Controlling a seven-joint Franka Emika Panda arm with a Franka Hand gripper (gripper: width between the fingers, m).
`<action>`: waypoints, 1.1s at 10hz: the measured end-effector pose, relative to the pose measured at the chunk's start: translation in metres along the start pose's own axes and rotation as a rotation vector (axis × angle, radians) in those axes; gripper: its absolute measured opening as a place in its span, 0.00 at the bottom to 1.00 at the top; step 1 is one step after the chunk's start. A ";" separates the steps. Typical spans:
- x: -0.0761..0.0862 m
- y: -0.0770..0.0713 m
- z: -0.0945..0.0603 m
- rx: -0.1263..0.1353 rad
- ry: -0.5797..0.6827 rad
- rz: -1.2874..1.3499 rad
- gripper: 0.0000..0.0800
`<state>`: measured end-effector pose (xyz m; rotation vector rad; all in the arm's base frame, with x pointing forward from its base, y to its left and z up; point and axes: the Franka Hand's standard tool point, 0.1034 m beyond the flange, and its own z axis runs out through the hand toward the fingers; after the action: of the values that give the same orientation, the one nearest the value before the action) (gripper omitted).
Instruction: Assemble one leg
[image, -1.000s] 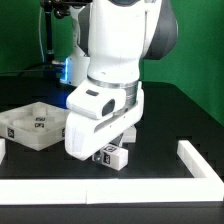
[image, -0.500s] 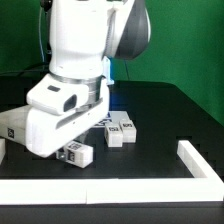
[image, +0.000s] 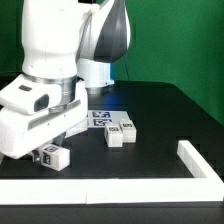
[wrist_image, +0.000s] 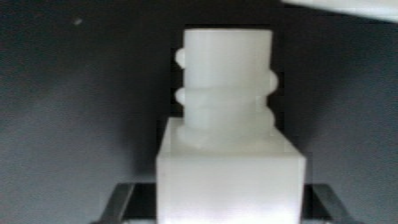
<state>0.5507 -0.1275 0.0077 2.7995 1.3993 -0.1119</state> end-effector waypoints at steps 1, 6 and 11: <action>0.001 0.003 0.000 -0.004 0.001 -0.024 0.35; 0.005 0.002 -0.002 -0.006 0.002 -0.003 0.68; 0.064 -0.043 -0.062 -0.009 -0.002 0.424 0.81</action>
Offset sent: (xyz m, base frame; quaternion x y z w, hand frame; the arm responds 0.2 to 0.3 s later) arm 0.0000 0.0000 0.0000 0.0000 0.0000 0.0000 1.0000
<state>0.5584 -0.0484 0.0667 3.0087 0.7742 -0.1017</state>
